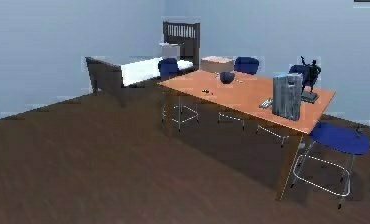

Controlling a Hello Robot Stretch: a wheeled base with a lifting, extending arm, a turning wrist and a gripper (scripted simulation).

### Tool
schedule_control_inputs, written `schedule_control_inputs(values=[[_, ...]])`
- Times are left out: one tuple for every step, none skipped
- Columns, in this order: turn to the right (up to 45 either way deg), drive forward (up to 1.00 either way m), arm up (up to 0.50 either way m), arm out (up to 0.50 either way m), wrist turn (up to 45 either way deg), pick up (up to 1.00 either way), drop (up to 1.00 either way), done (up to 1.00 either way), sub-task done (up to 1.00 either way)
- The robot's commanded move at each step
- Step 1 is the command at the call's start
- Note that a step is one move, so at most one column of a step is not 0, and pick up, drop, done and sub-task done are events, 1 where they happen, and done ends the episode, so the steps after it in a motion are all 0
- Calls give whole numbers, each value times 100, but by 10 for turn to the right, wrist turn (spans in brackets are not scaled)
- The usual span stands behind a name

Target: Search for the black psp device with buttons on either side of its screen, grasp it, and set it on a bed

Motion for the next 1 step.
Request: schedule_control_inputs(values=[[-450, 0, 0, 0, 0, 0, 0, 0, 0]])
